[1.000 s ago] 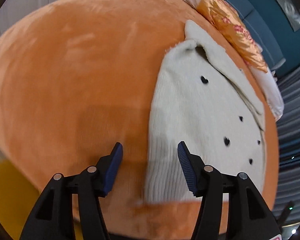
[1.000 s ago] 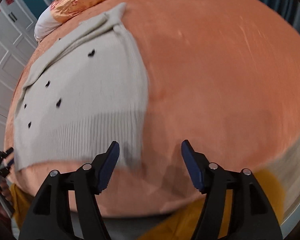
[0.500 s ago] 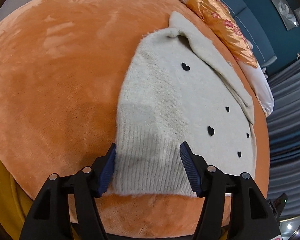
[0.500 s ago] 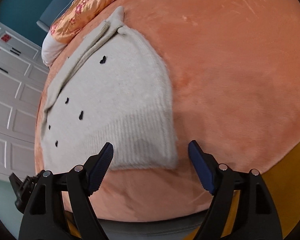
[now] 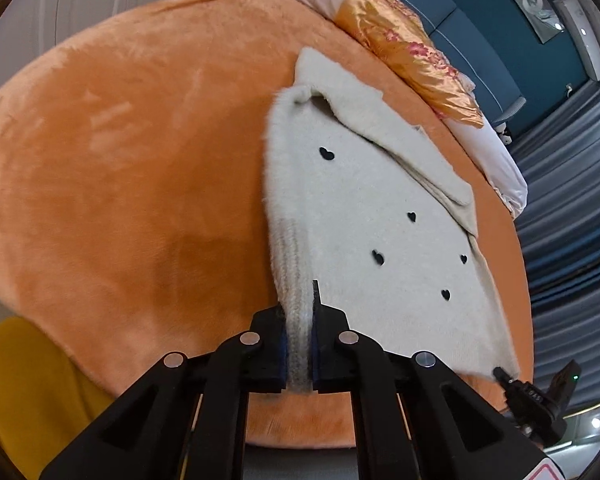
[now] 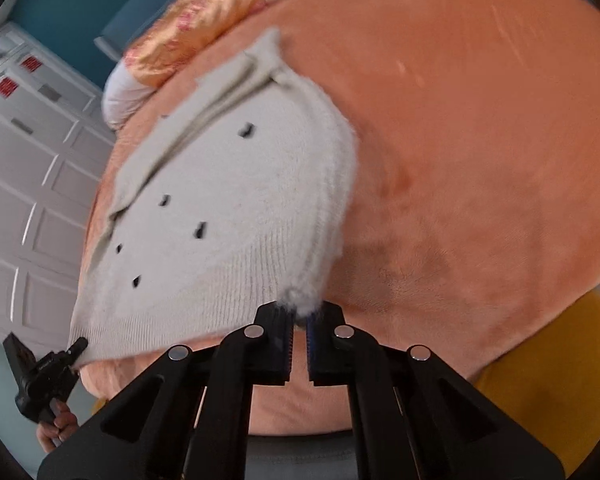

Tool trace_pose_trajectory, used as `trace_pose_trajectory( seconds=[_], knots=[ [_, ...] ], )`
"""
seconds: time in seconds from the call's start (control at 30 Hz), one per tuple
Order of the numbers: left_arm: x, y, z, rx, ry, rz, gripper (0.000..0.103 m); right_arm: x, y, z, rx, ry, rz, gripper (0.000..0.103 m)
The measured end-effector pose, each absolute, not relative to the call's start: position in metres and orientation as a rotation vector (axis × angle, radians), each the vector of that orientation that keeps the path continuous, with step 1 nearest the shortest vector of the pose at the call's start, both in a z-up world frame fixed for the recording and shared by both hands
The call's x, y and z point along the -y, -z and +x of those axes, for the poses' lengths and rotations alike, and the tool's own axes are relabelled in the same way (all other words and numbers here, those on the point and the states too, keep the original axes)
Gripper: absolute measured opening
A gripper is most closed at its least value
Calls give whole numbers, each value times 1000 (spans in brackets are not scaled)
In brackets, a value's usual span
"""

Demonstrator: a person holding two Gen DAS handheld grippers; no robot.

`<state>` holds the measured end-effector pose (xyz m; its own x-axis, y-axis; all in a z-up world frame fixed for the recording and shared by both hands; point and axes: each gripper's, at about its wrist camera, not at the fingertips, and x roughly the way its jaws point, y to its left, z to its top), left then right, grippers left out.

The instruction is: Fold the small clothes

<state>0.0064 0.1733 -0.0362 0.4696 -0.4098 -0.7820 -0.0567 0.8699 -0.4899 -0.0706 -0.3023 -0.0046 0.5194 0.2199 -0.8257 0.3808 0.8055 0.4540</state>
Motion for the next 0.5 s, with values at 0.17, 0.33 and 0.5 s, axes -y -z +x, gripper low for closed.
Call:
trace_pose_trajectory(
  seconds=[0.17,0.33,0.5],
  knots=[
    [-175,19,-29,-1095,244,-409,5,298,-26,-109,-1068,71,522,3],
    [-172,19,-98,-1206,298,-242,5,281,-30,-168,-1210,13,361,3],
    [-184,30,-169,-1369,295,-216,5,265,-22,-237,-1385,-27,302,3]
  ],
)
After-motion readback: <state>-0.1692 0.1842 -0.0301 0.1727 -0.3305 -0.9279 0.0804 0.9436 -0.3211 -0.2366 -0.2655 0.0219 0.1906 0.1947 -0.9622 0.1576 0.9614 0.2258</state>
